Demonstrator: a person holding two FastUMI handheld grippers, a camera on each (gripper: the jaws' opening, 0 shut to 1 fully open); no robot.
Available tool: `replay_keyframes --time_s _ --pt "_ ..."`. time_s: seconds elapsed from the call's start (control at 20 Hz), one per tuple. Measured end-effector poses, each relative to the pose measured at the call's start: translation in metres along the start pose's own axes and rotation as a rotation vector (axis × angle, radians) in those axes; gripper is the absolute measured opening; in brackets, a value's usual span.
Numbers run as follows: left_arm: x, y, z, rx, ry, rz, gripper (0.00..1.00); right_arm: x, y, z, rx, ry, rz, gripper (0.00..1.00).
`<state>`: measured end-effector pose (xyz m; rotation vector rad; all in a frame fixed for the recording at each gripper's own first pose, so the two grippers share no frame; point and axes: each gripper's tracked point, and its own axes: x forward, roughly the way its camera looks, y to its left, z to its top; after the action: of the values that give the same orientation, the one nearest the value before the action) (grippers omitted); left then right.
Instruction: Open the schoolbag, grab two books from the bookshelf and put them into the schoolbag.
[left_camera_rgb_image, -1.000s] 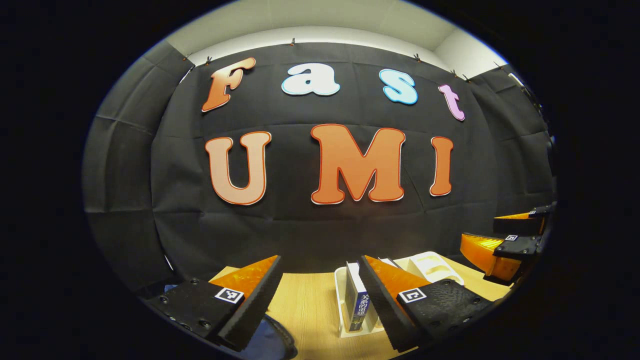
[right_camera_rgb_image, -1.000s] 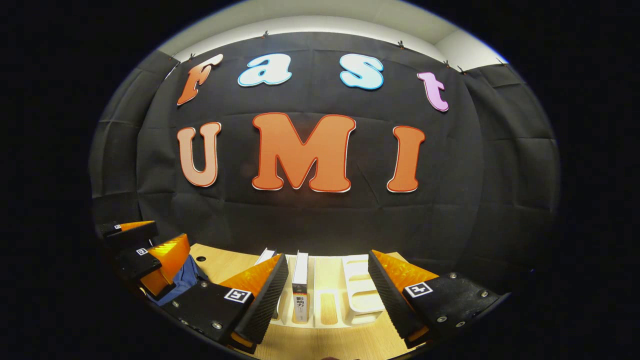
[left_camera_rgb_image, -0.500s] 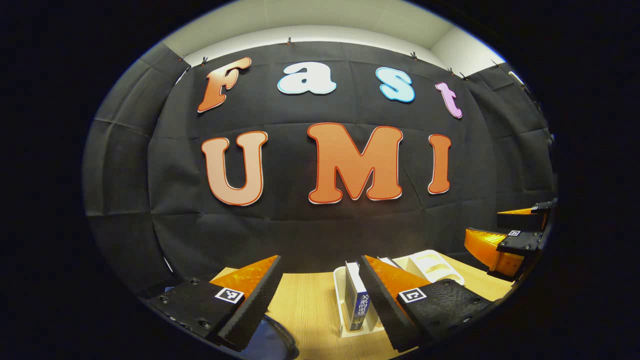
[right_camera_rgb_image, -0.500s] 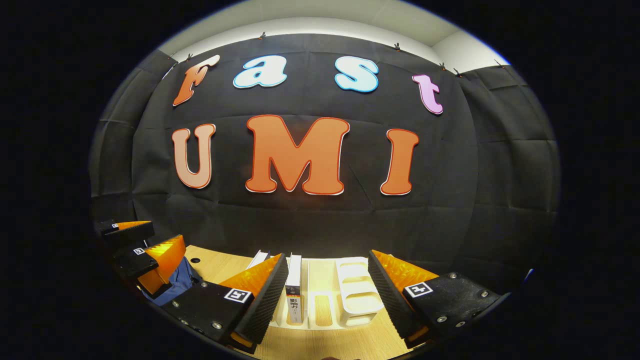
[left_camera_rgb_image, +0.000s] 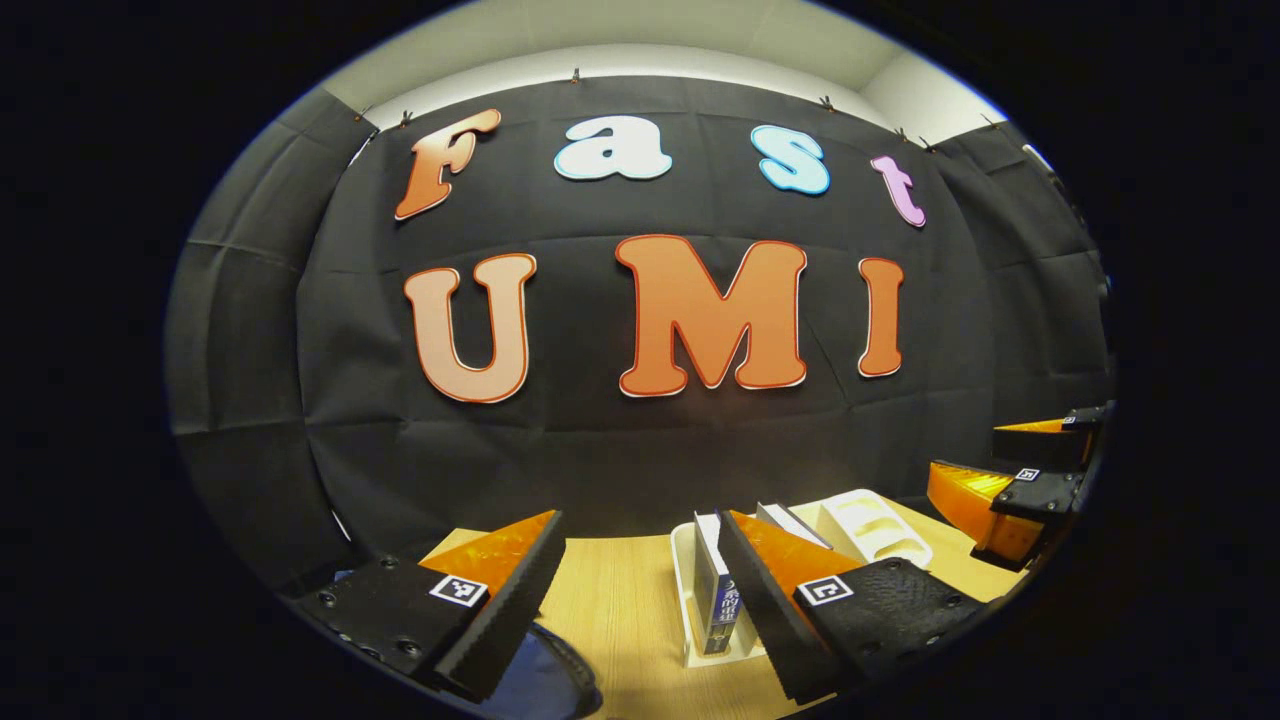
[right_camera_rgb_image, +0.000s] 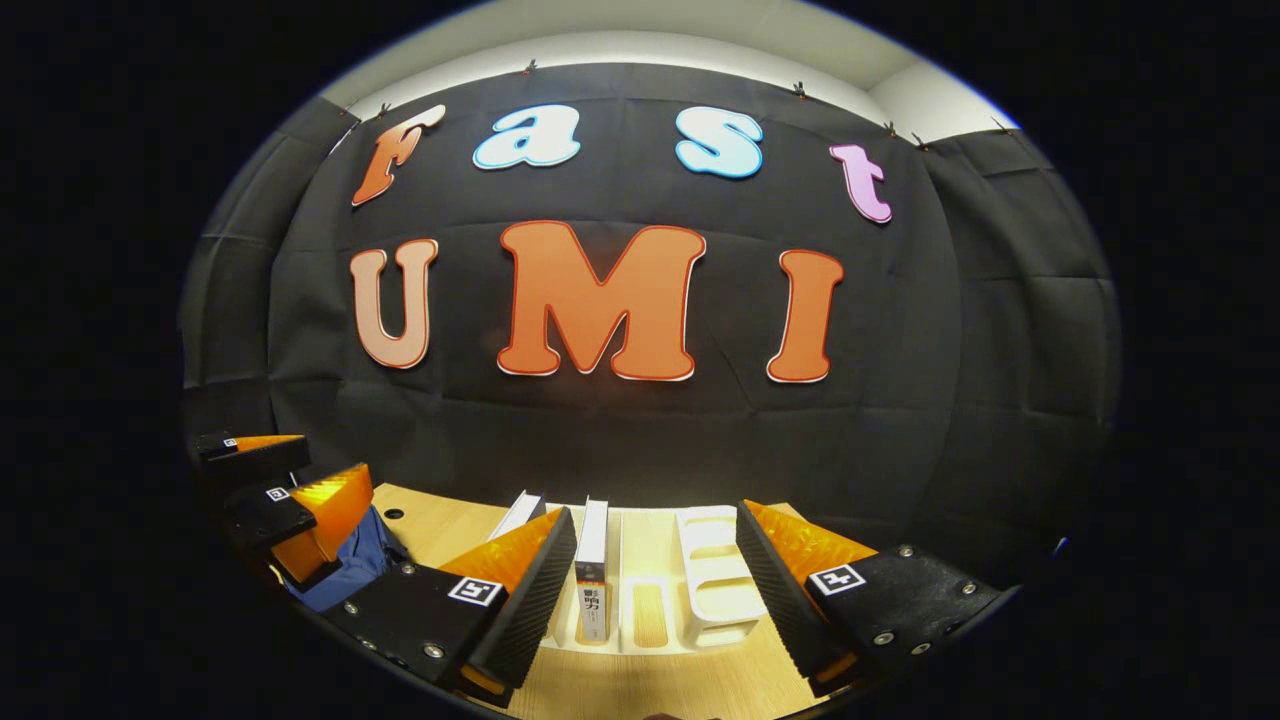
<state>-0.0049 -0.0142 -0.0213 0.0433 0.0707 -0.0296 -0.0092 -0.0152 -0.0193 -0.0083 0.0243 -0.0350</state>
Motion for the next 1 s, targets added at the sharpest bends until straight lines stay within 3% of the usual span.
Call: replay_keyframes --time_s 0.55,0.65,0.7,1.0 --pt "-0.005 0.003 -0.002 0.016 0.001 0.007 0.96 0.001 0.001 -0.005 0.006 0.006 -0.002 0.95" --pt "-0.007 0.006 -0.007 0.014 0.014 0.007 1.0 0.003 0.005 -0.009 0.011 0.018 0.004 0.95" --pt "-0.006 0.007 -0.009 0.014 0.018 0.007 0.96 0.004 0.006 -0.01 0.009 0.023 0.005 0.95" --pt "-0.011 0.024 -0.014 0.024 0.029 0.032 0.96 0.008 0.018 -0.012 0.003 0.028 0.025 0.95"
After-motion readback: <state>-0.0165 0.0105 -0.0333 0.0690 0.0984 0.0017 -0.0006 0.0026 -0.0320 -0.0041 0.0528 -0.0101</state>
